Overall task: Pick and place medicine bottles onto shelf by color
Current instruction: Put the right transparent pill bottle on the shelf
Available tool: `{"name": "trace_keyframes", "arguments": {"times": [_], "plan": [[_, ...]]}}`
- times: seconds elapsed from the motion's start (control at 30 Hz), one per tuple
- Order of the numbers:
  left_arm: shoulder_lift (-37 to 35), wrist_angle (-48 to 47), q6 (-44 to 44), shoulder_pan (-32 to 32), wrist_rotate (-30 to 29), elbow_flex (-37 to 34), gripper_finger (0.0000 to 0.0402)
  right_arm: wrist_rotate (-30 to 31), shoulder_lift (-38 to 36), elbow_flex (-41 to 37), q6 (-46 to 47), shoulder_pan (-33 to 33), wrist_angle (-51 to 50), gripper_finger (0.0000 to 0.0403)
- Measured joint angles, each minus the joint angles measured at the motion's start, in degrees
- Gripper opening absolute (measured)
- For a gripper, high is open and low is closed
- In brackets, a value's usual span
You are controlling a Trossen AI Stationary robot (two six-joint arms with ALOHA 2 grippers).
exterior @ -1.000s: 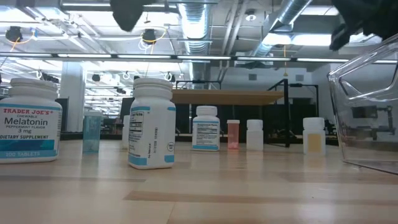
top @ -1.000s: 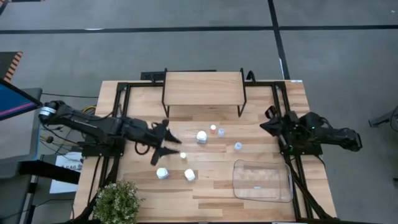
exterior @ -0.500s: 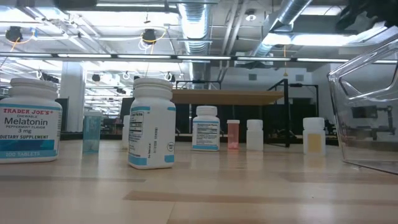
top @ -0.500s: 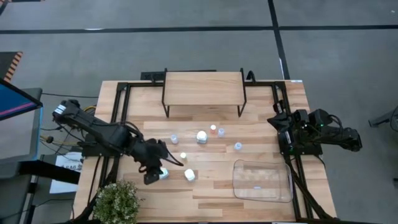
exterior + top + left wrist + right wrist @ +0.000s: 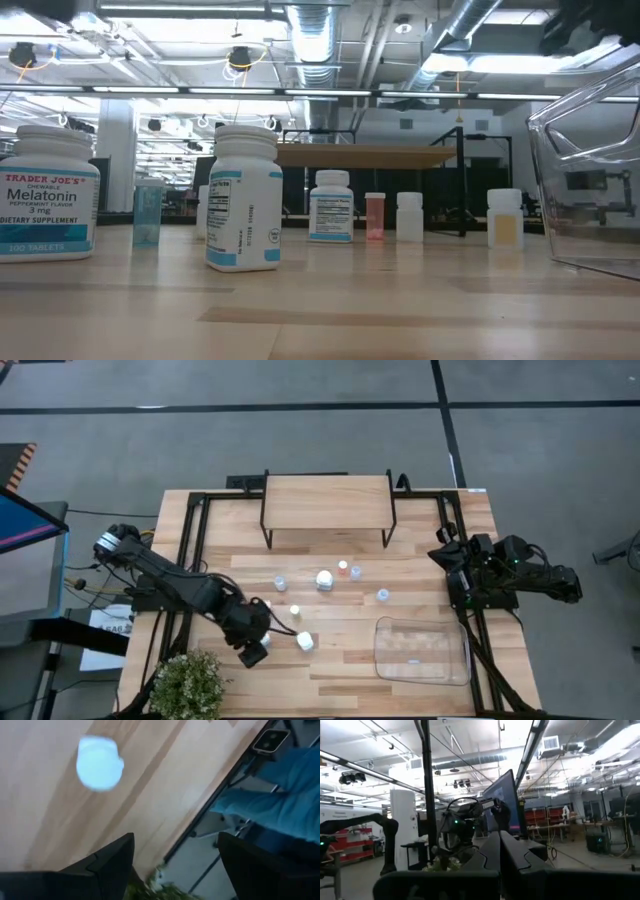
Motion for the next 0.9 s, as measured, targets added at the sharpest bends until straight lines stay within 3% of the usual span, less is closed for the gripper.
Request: {"name": "trace_keyframes", "arguments": {"times": [0.23,0.43,0.53,0.63,0.8,0.9], "plan": [[-5.8,-0.9,-13.5,-8.7,-14.9,0.1,0.0270,0.0,0.0,0.3,0.0,0.0,7.5,0.0013],[-4.6,-3.0,-13.1,-10.7,-17.2,0.1,0.0269,3.9,5.4,10.2,-7.3,0.0,1.9,0.0013],[-3.4,-3.7,-10.5,-10.7,-19.2,0.1,0.0269,10.6,11.0,18.9,-11.6,0.0,-7.6,0.0013],[-2.5,-4.5,-9.1,-10.6,-22.4,0.1,0.0269,17.3,18.3,29.2,-11.2,0.0,-24.7,0.0013],[-2.2,-4.9,-8.8,-10.1,-27.6,0.1,0.0269,19.4,32.2,45.7,-7.4,0.0,-55.6,0.0035],[-2.2,-5.6,-8.0,-9.4,-28.8,0.1,0.0269,19.5,39.7,53.3,-6.5,0.0,-68.3,0.0064]]}}
